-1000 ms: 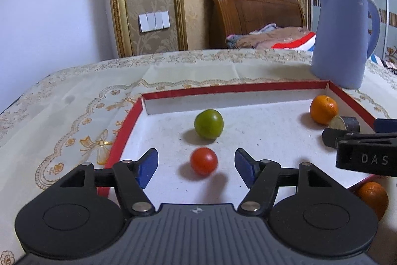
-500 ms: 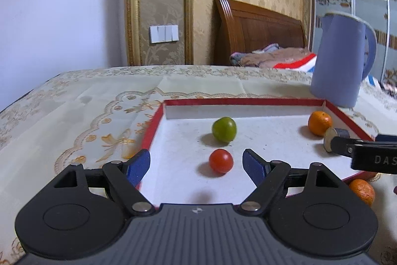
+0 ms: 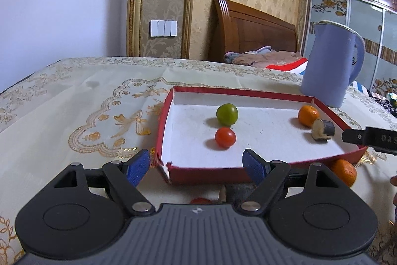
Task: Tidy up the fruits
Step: 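Move both open tools back toward the fruits lying beside the box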
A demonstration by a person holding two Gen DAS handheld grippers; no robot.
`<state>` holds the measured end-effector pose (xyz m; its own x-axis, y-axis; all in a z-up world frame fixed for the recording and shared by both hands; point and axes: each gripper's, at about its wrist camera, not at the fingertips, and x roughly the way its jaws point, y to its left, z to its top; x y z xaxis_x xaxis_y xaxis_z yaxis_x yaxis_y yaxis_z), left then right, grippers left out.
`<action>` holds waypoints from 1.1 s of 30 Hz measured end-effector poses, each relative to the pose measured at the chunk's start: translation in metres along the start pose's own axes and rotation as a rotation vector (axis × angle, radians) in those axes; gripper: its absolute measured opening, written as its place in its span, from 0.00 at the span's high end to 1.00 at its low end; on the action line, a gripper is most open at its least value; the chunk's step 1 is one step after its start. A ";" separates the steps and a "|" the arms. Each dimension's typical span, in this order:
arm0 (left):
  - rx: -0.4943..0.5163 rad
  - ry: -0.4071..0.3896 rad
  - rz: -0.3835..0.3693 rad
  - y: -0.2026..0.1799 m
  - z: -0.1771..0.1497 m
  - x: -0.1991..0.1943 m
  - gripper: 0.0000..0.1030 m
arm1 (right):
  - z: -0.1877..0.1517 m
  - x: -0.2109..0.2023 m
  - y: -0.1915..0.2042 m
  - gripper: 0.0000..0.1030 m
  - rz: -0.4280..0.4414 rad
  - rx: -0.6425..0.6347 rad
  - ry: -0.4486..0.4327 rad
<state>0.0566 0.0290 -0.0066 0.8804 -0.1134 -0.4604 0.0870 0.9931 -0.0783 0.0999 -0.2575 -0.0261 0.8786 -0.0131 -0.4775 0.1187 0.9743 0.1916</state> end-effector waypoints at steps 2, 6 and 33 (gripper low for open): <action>0.010 0.009 -0.002 0.002 -0.004 -0.002 0.21 | -0.001 0.002 0.002 0.00 -0.005 -0.010 0.011; -0.077 0.014 -0.056 0.024 -0.013 -0.010 0.21 | -0.002 0.002 0.004 0.00 -0.006 -0.021 0.014; -0.027 0.122 -0.089 0.039 -0.027 -0.019 0.19 | -0.002 0.007 0.001 0.00 -0.016 -0.003 0.048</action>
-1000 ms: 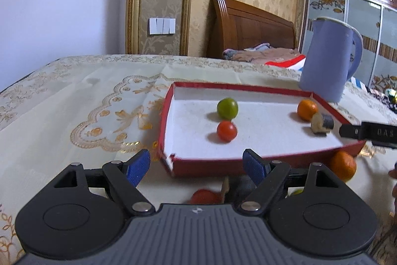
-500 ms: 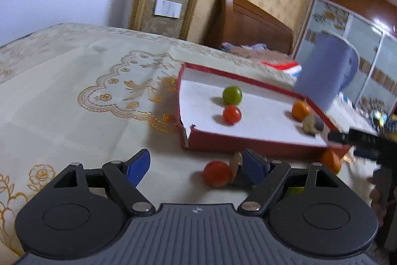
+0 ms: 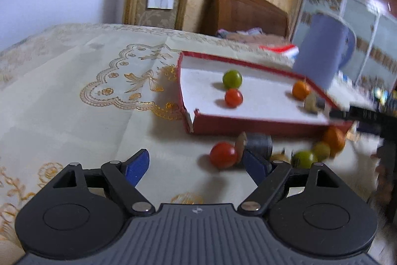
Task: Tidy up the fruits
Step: 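Move both open tools back toward the fruits lying beside the box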
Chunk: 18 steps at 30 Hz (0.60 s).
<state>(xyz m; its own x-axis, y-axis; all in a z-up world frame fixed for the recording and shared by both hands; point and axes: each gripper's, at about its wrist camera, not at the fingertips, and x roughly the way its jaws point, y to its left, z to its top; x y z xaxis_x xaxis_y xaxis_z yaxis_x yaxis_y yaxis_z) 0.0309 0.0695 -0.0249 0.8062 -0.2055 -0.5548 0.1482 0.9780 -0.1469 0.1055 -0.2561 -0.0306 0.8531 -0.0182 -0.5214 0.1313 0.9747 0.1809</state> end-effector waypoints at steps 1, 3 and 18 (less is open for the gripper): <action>0.044 0.004 0.013 -0.004 -0.002 -0.001 0.19 | 0.000 0.000 0.000 0.00 -0.001 -0.001 0.000; 0.131 0.007 0.045 -0.015 -0.006 -0.002 0.19 | 0.000 0.001 0.000 0.00 -0.001 0.000 0.001; 0.131 0.017 0.167 -0.022 0.014 0.018 0.19 | 0.000 0.001 0.001 0.00 -0.001 -0.004 0.007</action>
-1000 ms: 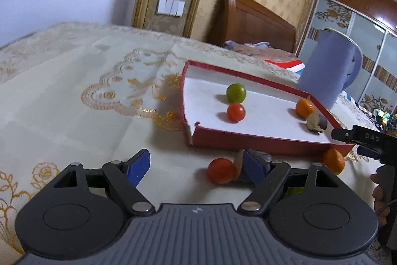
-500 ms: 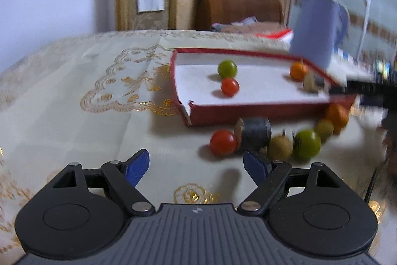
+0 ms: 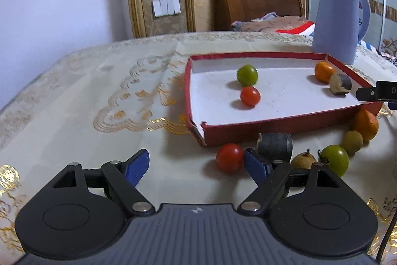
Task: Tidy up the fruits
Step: 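Move both open tools back toward the fruits lying beside the box, then close the left tool on a cherry tomato while the right tool grasps a mandarin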
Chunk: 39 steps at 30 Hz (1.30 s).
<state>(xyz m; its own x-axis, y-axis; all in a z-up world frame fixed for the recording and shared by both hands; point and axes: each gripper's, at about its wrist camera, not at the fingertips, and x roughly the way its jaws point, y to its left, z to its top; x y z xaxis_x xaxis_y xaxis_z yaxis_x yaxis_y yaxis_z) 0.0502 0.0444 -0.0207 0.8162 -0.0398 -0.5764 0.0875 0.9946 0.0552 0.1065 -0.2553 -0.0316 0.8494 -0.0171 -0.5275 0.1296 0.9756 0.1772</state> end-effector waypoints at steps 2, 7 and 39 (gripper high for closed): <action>-0.012 0.009 0.011 -0.003 -0.002 0.002 0.19 | 0.000 0.001 0.000 0.00 0.000 0.000 0.001; -0.001 0.030 0.010 -0.010 -0.001 0.006 0.19 | 0.000 0.001 0.000 0.00 -0.002 0.003 0.003; -0.028 0.036 -0.037 -0.007 -0.001 0.009 0.23 | -0.026 -0.039 0.000 0.00 0.087 -0.156 0.015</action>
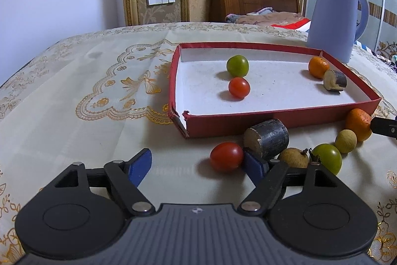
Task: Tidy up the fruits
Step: 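Close the left tool on a cherry tomato while the right tool grasps a mandarin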
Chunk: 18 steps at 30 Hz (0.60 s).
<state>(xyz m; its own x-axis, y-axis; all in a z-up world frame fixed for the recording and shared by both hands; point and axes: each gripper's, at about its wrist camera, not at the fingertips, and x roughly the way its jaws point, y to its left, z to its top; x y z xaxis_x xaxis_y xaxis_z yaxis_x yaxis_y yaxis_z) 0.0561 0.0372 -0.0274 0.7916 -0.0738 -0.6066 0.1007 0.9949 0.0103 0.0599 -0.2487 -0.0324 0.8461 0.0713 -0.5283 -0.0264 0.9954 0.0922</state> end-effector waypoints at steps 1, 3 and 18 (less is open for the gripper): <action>0.000 0.000 0.000 0.000 0.000 0.000 0.23 | 0.001 0.001 0.001 0.00 0.005 0.003 0.006; -0.001 0.000 -0.001 0.000 0.000 0.000 0.23 | 0.002 0.005 0.004 0.00 0.017 0.019 0.020; -0.004 0.009 -0.004 0.000 0.000 0.001 0.11 | 0.005 0.019 0.019 0.10 0.038 0.052 0.058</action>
<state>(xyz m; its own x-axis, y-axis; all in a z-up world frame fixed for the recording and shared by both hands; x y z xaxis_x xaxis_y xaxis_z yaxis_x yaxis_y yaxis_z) 0.0569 0.0370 -0.0284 0.7858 -0.0776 -0.6136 0.1016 0.9948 0.0044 0.0779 -0.2287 -0.0361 0.8124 0.1137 -0.5719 -0.0288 0.9874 0.1554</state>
